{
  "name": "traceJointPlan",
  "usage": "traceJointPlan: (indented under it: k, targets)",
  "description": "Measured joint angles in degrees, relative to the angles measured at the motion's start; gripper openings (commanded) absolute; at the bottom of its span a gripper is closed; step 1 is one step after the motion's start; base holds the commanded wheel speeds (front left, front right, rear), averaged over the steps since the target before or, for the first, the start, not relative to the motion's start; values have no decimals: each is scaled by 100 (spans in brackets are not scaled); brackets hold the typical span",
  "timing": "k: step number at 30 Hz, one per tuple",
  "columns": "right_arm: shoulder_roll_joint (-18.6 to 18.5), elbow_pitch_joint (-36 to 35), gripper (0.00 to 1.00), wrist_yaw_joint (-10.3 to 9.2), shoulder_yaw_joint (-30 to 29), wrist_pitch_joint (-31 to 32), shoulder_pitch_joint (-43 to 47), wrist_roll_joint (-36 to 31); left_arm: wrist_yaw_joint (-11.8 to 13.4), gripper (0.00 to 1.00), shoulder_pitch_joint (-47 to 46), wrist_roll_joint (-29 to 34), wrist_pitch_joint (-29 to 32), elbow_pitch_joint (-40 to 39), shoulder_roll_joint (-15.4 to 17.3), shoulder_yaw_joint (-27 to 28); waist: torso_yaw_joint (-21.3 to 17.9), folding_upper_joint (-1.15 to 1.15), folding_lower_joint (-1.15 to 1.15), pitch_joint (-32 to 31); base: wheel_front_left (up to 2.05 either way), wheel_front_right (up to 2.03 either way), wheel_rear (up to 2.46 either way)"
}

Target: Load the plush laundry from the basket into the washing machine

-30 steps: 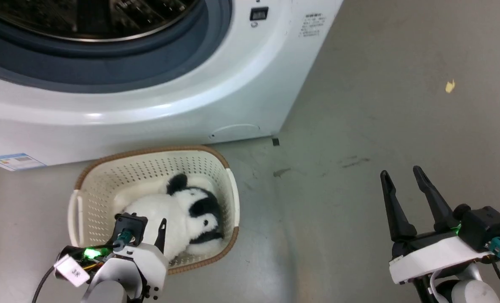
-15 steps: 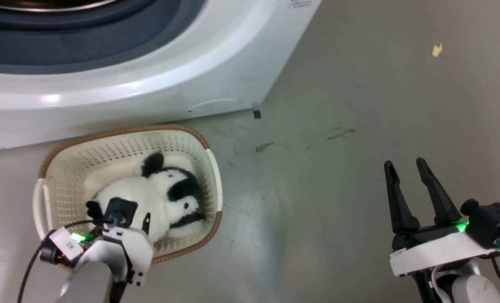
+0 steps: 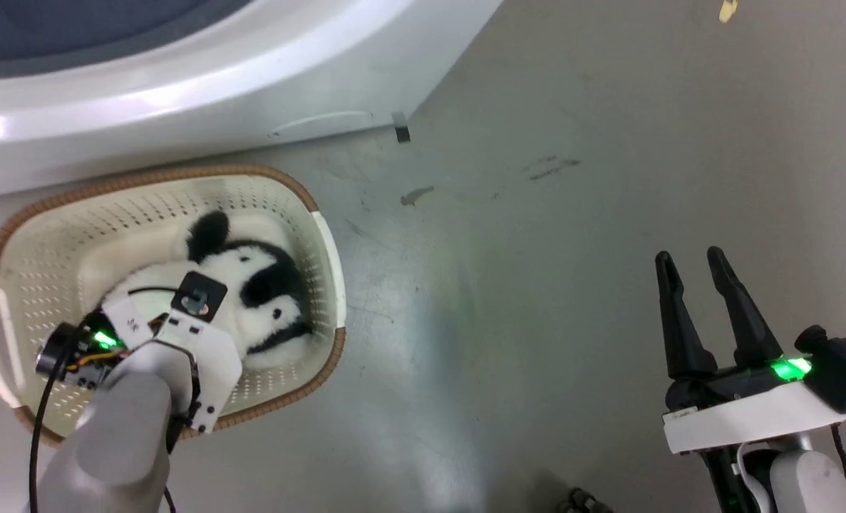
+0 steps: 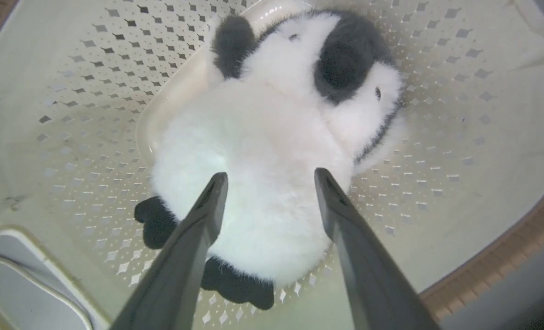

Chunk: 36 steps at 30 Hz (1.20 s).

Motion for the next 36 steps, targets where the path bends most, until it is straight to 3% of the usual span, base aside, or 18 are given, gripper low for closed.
traceJointPlan:
  k: [17, 18, 19, 24, 30, 36]
  targets:
    - [0, -23, 100, 0, -78, -189, -179, 636, -101, 100, -1095, 46, 650, 876, 396, -512, -292, 0, 0, 927, 0, 0, 0]
    - [0, -23, 100, 0, -78, -212, -180, 653, -103, 27, -1140, 41, 652, 920, 402, -536, -312, 0, 0, 974, 0, 0, 0]
    - [0, -21, 100, 0, -78, -231, -182, 679, -112, 0, -1179, 29, 653, 971, 410, -558, -334, 0, -1, 1020, 0, 0, 0]
    - [0, 29, 100, 0, -24, -283, -309, 790, -132, 0, -1286, -91, 599, 1220, 502, -622, -494, 0, -1, 1171, 0, 0, 0]
    - [1, 116, 100, 0, 145, -370, -575, 813, 348, 0, -1184, -321, -56, 1628, 697, -617, -854, 0, 0, 1027, 0, 0, 0]
    - [-1, 77, 100, 0, -148, -414, -533, 461, 463, 0, -953, -527, -655, 1872, 325, -634, -862, 0, 0, 570, 0, 0, 0]
